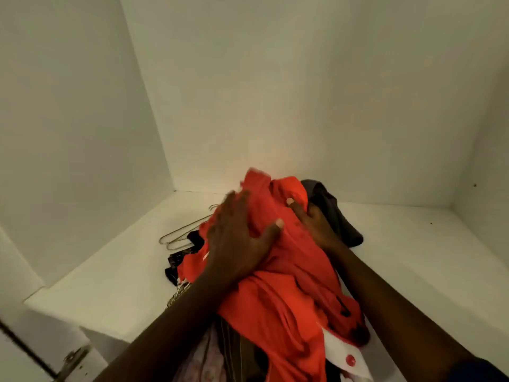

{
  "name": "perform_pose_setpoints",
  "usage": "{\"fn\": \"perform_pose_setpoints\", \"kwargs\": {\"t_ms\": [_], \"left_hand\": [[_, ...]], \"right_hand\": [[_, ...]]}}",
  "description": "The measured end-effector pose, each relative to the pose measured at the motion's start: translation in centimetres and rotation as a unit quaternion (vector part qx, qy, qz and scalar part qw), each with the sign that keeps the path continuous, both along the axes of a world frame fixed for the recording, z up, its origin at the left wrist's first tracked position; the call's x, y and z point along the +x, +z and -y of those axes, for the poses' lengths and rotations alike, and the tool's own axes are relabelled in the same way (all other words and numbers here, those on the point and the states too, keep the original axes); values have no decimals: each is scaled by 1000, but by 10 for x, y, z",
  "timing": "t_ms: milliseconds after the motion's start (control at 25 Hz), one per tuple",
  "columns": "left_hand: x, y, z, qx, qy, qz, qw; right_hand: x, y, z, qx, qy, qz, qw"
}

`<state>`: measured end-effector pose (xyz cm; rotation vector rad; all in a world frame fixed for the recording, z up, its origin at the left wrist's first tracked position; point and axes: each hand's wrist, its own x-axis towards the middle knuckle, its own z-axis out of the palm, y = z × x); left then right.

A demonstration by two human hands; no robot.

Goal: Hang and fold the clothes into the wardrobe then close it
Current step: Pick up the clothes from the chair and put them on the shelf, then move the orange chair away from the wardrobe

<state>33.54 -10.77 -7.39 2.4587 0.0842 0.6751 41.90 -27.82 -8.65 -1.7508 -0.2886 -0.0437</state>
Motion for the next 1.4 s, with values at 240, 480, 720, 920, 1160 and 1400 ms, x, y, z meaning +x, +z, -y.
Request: {"fn": "perform_pose_setpoints", "kwargs": {"t_ms": [240, 480, 720, 920, 1160, 1400], "left_hand": [[41, -37, 3, 98, -34, 8, 995], [40, -38, -8, 59, -67, 10, 996], [15, -26, -19, -53, -158, -23, 986], [-46, -7, 9, -60, -293, 56, 953], [-139, -18, 57, 13, -438, 129, 890], [-232, -56, 108, 24, -514, 93, 853]], "right_hand": [[17, -18, 5, -35, -64, -88, 993], [-17, -8, 4, -101, -109, -85, 985], [-114, -17, 17, -116, -218, -30, 969], [-205, -30, 31, -133, -350, 25, 927], [-328, -25, 52, -177, -468, 100, 860], [-472, -47, 82, -203, -523, 91, 823]]}}
